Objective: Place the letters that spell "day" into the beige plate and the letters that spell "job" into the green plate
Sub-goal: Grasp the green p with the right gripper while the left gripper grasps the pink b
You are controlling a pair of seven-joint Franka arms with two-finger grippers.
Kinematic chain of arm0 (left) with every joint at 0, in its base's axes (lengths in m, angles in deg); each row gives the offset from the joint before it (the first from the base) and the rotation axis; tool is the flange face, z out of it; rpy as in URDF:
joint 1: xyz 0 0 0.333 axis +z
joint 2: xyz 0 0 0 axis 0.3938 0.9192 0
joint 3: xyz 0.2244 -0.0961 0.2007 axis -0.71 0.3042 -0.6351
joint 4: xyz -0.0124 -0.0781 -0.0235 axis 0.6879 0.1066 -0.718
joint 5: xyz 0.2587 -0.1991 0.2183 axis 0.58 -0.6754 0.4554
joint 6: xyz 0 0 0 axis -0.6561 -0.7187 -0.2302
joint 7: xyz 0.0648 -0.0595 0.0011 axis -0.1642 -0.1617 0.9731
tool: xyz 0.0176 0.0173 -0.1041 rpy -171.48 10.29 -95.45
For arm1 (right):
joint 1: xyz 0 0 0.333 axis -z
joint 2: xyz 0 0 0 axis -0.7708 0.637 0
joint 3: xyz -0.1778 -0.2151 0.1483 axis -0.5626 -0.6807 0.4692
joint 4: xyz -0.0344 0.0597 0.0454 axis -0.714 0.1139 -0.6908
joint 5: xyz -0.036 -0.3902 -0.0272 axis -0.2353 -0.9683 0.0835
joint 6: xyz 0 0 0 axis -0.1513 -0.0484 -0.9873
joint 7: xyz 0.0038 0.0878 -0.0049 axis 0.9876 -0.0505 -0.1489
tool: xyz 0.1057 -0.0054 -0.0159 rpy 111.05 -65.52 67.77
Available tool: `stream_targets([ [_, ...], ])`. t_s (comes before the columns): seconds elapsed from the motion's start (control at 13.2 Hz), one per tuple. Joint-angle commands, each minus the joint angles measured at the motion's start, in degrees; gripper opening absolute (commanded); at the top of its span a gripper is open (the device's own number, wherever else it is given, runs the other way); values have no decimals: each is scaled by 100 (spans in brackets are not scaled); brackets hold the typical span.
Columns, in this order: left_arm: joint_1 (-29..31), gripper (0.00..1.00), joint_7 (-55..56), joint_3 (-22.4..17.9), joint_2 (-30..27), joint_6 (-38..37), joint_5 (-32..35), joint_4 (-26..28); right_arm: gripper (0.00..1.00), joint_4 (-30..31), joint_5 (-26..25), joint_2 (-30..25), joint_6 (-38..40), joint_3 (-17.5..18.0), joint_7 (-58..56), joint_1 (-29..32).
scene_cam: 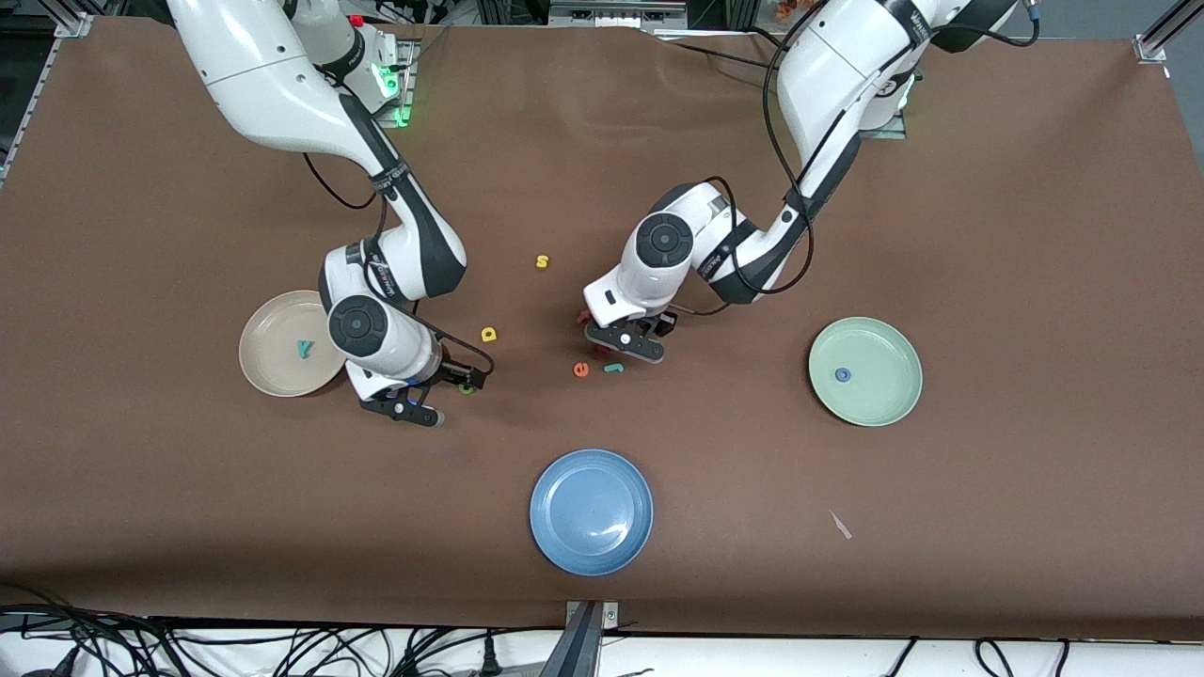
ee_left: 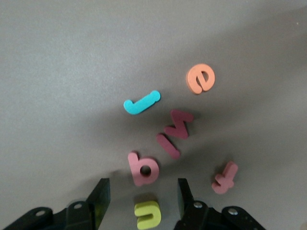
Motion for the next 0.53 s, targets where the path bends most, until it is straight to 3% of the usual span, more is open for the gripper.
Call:
stream_targets([
  [0.0, -191, 63, 131, -165, 162, -15, 357, -267, 94, -341, 86, 277, 4, -3, 114, -74],
  [0.15, -200, 64, 166, -165, 215, -15, 367, -284, 92, -341, 86, 303, -5, -3, 114, -75],
  [0.46, -315, 63, 368, -192, 329, -6, 630, -311, 75, -341, 86, 365, -22, -3, 114, -101],
])
